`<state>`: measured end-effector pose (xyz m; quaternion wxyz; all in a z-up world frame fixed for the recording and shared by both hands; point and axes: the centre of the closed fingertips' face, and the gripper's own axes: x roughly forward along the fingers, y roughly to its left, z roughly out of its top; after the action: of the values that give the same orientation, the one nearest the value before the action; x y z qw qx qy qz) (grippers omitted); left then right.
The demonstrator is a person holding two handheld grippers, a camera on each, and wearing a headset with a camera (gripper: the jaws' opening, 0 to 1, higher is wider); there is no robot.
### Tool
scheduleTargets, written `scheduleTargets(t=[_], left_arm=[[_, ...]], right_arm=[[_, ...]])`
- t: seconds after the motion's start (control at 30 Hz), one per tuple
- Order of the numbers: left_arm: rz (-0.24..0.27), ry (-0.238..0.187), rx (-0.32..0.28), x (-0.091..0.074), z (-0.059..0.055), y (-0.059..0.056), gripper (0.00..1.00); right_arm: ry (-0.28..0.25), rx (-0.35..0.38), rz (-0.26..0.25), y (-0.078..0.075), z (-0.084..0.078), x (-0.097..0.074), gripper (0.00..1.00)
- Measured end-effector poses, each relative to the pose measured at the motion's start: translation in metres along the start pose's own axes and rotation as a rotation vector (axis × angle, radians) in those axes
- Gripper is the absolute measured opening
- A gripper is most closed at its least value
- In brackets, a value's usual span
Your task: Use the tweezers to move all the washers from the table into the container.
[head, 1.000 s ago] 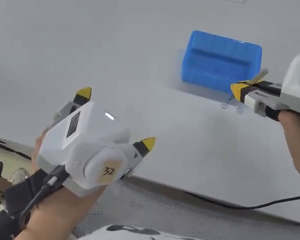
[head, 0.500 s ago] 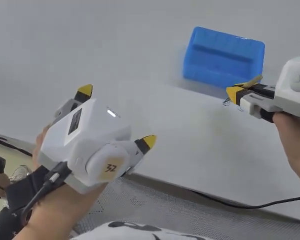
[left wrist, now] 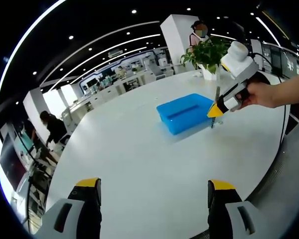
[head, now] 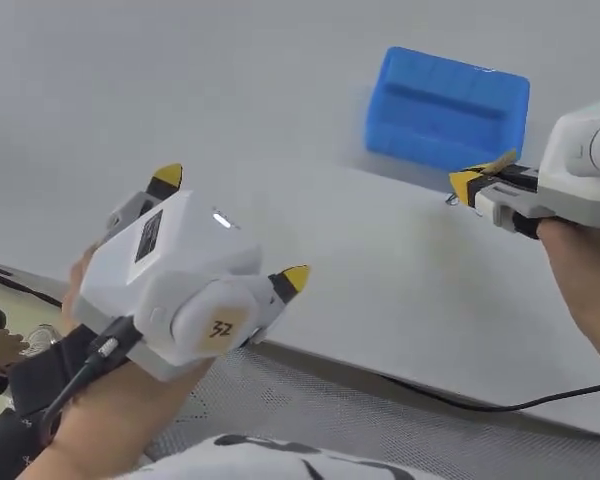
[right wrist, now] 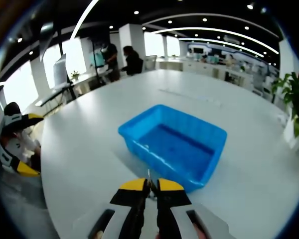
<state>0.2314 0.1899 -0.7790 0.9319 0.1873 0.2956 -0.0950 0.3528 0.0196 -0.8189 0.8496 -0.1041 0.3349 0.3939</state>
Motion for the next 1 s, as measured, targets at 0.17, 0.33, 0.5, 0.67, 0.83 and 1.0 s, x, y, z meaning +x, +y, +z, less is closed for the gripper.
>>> scheduleTargets(t=[0.17, 0.33, 0.5, 0.67, 0.83, 1.0], left_arm=[[0.002, 0.002, -0.001, 0.0001, -0.0001, 0.0004, 0.9], [0.002, 0.001, 0.001, 0.0001, 0.0003, 0.0004, 0.9], [0.003, 0.001, 0.003, 0.0002, 0.0004, 0.0003, 0.9], [0.002, -0.001, 0.003, 0.0004, 0.0004, 0.0001, 0.9], [0.003, -0.003, 0.001, 0.0002, 0.0004, 0.0005, 0.9], [0.004, -0.003, 0.001, -0.0002, 0.0002, 0.0008, 0.9]], right_arm=[[-0.023, -0.008, -0.018, -0.0007, 0.0021, 0.0025, 0.04], [-0.055, -0.012, -0.033, -0.0029, 0.0045, 0.005, 0.04], [-0.061, -0.017, -0.041, -0.003, 0.0055, 0.007, 0.03], [-0.058, -0.057, -0.052, -0.0002, 0.0064, 0.0086, 0.03], [-0.06, -0.026, -0.056, -0.0031, 0.0061, 0.0083, 0.03], [-0.061, -0.004, -0.059, -0.004, 0.0052, 0.0068, 0.03]])
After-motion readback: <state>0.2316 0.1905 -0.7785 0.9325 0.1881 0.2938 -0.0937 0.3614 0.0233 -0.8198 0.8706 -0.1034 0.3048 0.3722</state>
